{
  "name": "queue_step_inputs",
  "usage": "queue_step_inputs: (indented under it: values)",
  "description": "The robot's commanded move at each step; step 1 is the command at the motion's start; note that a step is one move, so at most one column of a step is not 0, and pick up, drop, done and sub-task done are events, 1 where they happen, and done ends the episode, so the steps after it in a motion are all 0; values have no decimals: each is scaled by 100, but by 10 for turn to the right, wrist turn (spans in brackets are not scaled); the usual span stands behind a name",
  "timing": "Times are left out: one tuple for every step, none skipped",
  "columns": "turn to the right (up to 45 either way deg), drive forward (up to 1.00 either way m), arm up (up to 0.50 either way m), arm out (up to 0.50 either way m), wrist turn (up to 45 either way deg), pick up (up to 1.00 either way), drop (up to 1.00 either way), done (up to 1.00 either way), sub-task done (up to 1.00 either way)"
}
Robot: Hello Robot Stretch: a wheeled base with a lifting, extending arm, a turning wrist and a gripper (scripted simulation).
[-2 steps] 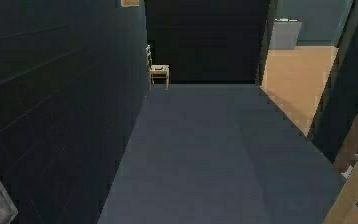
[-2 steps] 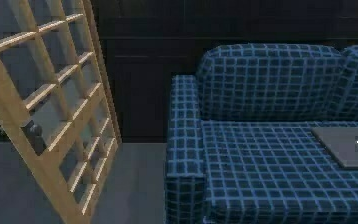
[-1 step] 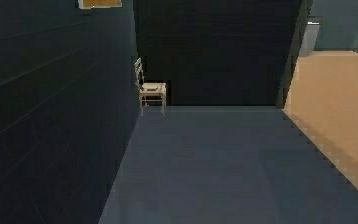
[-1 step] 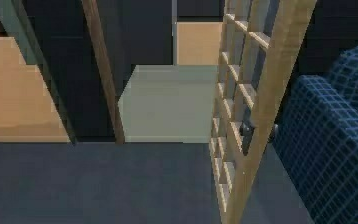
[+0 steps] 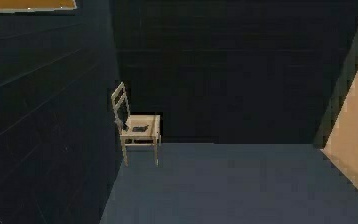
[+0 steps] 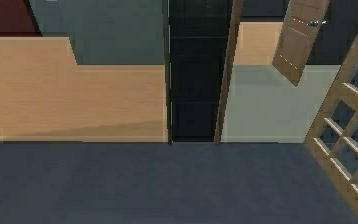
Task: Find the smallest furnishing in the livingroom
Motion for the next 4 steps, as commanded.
queue_step_inputs:
  values:
    - [30,0,0,0,0,0,0,0,0]
    - [0,85,0,0,0,0,0,0,0]
    - [-270,0,0,0,0,0,0,0,0]
    - [0,0,0,0,0,0,0,100,0]
